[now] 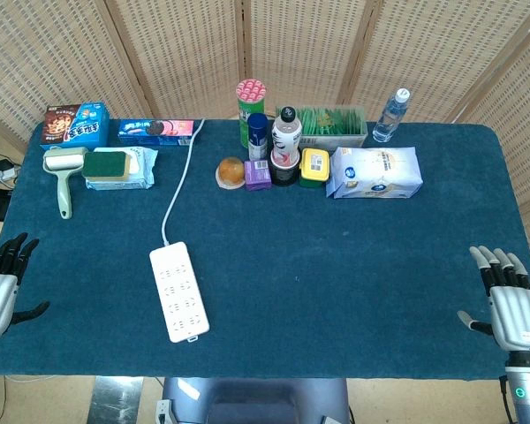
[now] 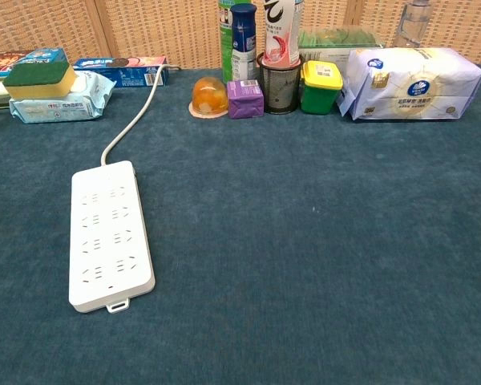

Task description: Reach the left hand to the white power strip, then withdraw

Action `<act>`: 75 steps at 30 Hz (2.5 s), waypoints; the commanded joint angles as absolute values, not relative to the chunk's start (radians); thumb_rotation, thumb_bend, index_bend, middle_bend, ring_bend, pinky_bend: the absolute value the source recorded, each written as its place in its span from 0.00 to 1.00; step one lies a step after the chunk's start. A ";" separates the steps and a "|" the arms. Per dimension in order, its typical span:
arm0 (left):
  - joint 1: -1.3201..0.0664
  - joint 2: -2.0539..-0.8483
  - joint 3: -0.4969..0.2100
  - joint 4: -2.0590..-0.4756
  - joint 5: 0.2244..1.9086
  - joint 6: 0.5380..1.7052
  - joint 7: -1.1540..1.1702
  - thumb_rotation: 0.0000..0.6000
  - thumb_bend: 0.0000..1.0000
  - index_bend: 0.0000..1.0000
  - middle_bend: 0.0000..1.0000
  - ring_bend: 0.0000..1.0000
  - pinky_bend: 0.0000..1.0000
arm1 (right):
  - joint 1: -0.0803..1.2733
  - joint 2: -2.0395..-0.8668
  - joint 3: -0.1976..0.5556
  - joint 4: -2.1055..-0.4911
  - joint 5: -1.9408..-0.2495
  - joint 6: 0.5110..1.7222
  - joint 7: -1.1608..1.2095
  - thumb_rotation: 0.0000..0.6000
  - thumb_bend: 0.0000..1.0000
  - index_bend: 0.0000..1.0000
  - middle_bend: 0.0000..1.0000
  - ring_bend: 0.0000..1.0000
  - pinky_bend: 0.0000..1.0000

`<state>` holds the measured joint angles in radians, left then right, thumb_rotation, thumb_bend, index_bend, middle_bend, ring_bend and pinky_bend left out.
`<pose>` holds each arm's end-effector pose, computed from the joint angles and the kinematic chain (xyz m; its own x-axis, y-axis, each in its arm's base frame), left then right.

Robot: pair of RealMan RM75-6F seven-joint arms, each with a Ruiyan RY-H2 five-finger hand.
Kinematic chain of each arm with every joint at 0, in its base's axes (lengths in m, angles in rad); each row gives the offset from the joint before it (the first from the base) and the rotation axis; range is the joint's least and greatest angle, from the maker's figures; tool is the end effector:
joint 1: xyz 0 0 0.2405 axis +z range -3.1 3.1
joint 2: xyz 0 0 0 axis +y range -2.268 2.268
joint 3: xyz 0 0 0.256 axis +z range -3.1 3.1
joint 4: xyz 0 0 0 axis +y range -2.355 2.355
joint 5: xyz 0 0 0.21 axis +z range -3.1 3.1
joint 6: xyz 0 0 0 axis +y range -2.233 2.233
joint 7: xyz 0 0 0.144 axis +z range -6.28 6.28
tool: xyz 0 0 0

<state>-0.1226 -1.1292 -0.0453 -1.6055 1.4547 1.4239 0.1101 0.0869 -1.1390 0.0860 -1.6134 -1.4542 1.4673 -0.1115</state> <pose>-0.3141 0.1917 0.1502 0.4867 0.0533 0.8720 0.8733 -0.0044 -0.4871 -0.3126 -0.1889 0.1578 0.4696 0.0115 0.8828 -0.8825 0.0332 0.4691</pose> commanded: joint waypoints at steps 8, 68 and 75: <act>-0.119 -1.127 -0.029 -1.600 1.497 1.440 0.078 1.00 0.09 0.00 0.00 0.00 0.09 | 0.077 -1.127 0.083 -1.635 -1.472 1.491 -0.104 1.00 0.00 0.06 0.09 0.08 0.01; -0.620 -1.358 -0.114 -1.771 0.829 0.929 0.430 1.00 0.63 0.25 1.00 1.00 1.00 | 0.084 -1.099 0.086 -1.627 -1.409 1.422 -0.037 1.00 0.00 0.06 0.09 0.08 0.01; -0.633 -1.374 -0.100 -1.760 0.797 0.945 0.442 1.00 0.63 0.25 1.00 1.00 1.00 | 0.083 -1.098 0.085 -1.629 -1.409 1.422 -0.035 1.00 0.00 0.06 0.08 0.08 0.01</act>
<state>-0.6329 -1.3738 -0.1006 -1.7599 0.7975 0.9447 0.4424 0.0830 -1.0976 0.0853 -1.6288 -1.4091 1.4225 -0.0353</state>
